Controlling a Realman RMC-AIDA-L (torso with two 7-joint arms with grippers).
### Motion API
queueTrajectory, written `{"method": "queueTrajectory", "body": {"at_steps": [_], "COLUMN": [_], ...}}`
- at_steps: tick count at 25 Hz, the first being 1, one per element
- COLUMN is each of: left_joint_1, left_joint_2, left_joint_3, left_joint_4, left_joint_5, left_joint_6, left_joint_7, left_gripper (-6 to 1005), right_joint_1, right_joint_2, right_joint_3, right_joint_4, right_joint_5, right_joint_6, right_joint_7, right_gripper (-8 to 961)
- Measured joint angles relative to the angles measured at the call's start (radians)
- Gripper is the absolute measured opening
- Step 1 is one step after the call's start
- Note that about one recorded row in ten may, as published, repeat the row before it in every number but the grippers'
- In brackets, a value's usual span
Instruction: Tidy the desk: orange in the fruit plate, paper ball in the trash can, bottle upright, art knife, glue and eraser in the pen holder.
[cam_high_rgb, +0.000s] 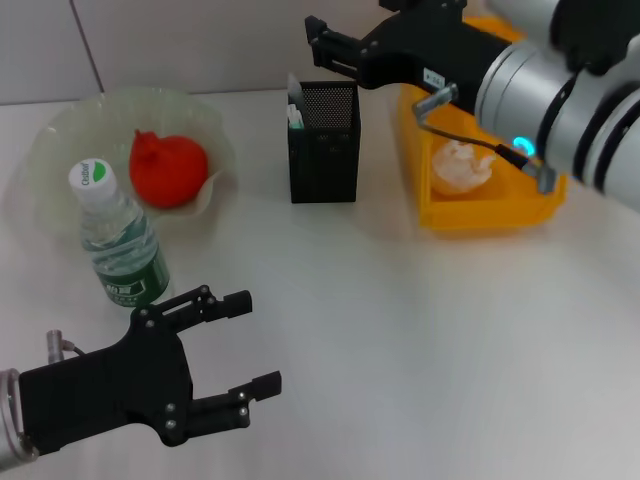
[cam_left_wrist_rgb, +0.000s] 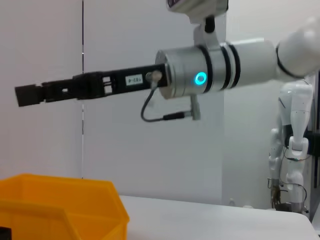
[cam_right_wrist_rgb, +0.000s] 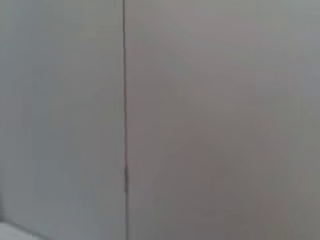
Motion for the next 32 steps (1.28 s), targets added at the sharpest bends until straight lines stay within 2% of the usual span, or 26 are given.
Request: {"method": "queueTrajectory", "body": {"at_steps": [1,2,3,4,5,6,7,11,14,15,16,17,20,21,22,24,26,28,31,32], "left_joint_1": [0.0,0.001,0.001,0.001,0.001,0.001,0.001,-0.001,-0.002,-0.002,-0.002,-0.002,-0.002,-0.003,-0.003,-0.006,-0.01,-0.016,-0.02,-0.02], "left_joint_2": [0.0,0.0,0.0,-0.001,-0.001,-0.001,-0.001,0.0,-0.001,-0.001,-0.001,-0.001,0.003,0.005,0.008,0.011,0.015,0.02,0.021,0.021], "left_joint_3": [0.0,0.0,0.0,0.0,0.0,0.0,0.0,-0.003,-0.009,-0.012,-0.012,-0.012,-0.012,-0.012,-0.013,-0.013,-0.013,-0.012,-0.014,-0.014], "left_joint_4": [0.0,-0.001,-0.001,-0.002,-0.002,-0.002,-0.002,-0.003,-0.002,-0.003,-0.002,-0.002,-0.002,-0.002,-0.002,-0.002,-0.002,-0.004,-0.005,-0.005], "left_joint_5": [0.0,0.0,0.0,0.0,0.0,0.0,0.0,0.0,0.0,0.0,0.0,0.0,0.0,0.0,0.0,0.0,0.001,0.008,0.016,0.016], "left_joint_6": [0.0,0.0,0.001,0.001,0.001,0.001,0.001,0.0,0.001,0.001,0.002,0.002,0.002,0.004,0.009,0.016,0.018,0.017,0.016,0.016], "left_joint_7": [0.0,0.001,0.001,0.001,0.001,0.001,0.001,0.001,0.002,0.001,0.002,0.002,0.002,0.002,0.002,0.001,-0.006,-0.027,-0.042,-0.042], "left_gripper": [801,801,801,801,801,801,801,801,801,801,801,802,802,802,802,802,802,802,802,802], "right_joint_1": [0.001,0.001,-0.006,-0.021,-0.021,-0.036,-0.036,-0.058,-0.056,-0.052,-0.041,-0.041,-0.014,0.022,0.022,0.067,0.107,0.112,0.114,0.114], "right_joint_2": [-0.004,-0.004,-0.004,0.0,0.0,0.005,0.005,0.005,0.005,0.005,0.005,0.005,0.001,-0.014,-0.014,-0.033,-0.042,-0.04,-0.018,-0.018], "right_joint_3": [0.043,0.043,0.068,0.131,0.131,0.227,0.227,0.425,0.538,0.58,0.642,0.642,0.722,0.774,0.774,0.826,0.868,0.874,0.876,0.876], "right_joint_4": [-0.051,-0.051,-0.073,-0.107,-0.107,-0.116,-0.116,0.003,0.163,0.239,0.389,0.389,0.626,0.761,0.761,0.892,1.019,1.041,1.053,1.053], "right_joint_5": [0.088,0.088,0.163,0.337,0.337,0.597,0.597,1.095,1.27,1.299,1.298,1.298,1.268,1.224,1.224,1.157,1.057,1.029,0.937,0.937], "right_joint_6": [-0.1,-0.1,-0.142,-0.233,-0.233,-0.366,-0.366,-0.708,-0.922,-0.991,-1.103,-1.103,-1.259,-1.352,-1.352,-1.427,-1.484,-1.488,-1.46,-1.46], "right_joint_7": [-0.069,-0.069,-0.137,-0.298,-0.298,-0.511,-0.511,-0.93,-1.126,-1.182,-1.309,-1.309,-1.49,-1.556,-1.556,-1.586,-1.647,-1.671,-1.699,-1.699], "right_gripper": [812,822,831,831,830,830,830,828,827,827,827,827,827,827,827,827,827,827,827,828]}}
